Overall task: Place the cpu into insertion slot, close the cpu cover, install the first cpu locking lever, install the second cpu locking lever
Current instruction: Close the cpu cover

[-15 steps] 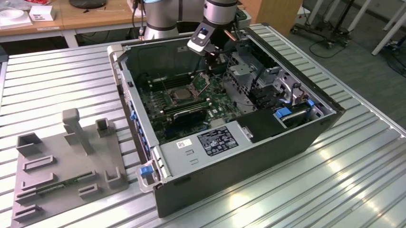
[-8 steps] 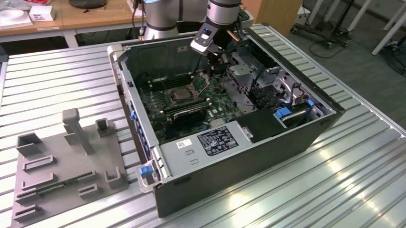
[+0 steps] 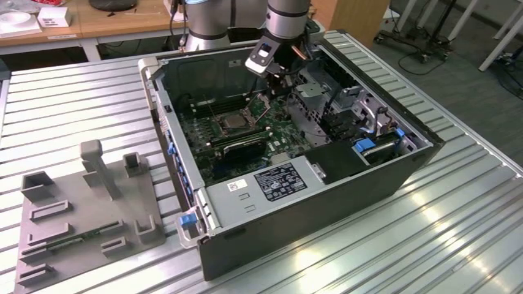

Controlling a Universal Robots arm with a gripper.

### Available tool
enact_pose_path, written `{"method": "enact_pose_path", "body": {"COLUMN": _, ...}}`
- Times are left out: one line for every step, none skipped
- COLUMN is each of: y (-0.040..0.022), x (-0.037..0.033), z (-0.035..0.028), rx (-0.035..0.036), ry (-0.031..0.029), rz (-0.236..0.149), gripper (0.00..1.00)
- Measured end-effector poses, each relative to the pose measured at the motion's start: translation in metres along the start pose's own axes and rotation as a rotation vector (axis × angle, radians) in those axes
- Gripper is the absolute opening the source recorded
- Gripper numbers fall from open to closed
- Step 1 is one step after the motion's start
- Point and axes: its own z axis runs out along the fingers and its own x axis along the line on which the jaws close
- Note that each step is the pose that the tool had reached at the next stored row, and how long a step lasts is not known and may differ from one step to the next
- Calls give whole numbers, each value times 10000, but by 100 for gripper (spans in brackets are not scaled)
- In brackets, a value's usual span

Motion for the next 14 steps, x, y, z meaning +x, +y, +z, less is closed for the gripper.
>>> {"method": "enact_pose_path", "body": {"y": -1, "x": -1, "z": 12, "rx": 0, "ry": -1, "rz": 0, "gripper": 11}}
{"method": "enact_pose_path", "body": {"y": -1, "x": -2, "z": 24, "rx": 0, "ry": -1, "rz": 0, "gripper": 11}}
{"method": "enact_pose_path", "body": {"y": 0, "x": -2, "z": 33, "rx": 0, "ry": -1, "rz": -1, "gripper": 11}}
{"method": "enact_pose_path", "body": {"y": 0, "x": -2, "z": 39, "rx": 0, "ry": 0, "rz": -1, "gripper": 11}}
{"method": "enact_pose_path", "body": {"y": 1, "x": -3, "z": 40, "rx": 1, "ry": -2, "rz": -1, "gripper": 11}}
{"method": "enact_pose_path", "body": {"y": 1, "x": -3, "z": 39, "rx": 1, "ry": -2, "rz": -1, "gripper": 11}}
{"method": "enact_pose_path", "body": {"y": 1, "x": -3, "z": 39, "rx": 1, "ry": -3, "rz": -1, "gripper": 11}}
{"method": "enact_pose_path", "body": {"y": 1, "x": -3, "z": 40, "rx": 0, "ry": -2, "rz": -1, "gripper": 11}}
{"method": "enact_pose_path", "body": {"y": 1, "x": -3, "z": 41, "rx": 0, "ry": 0, "rz": 0, "gripper": 11}}
{"method": "enact_pose_path", "body": {"y": 1, "x": -3, "z": 41, "rx": 0, "ry": -1, "rz": 0, "gripper": 11}}
{"method": "enact_pose_path", "body": {"y": 1, "x": -2, "z": 41, "rx": 0, "ry": -1, "rz": 0, "gripper": 11}}
{"method": "enact_pose_path", "body": {"y": 0, "x": -3, "z": 41, "rx": 0, "ry": -1, "rz": 0, "gripper": 11}}
{"method": "enact_pose_path", "body": {"y": -6, "x": -3, "z": 42, "rx": 0, "ry": 0, "rz": 1, "gripper": 11}}
{"method": "enact_pose_path", "body": {"y": -16, "x": -2, "z": 43, "rx": -1, "ry": 2, "rz": 0, "gripper": 11}}
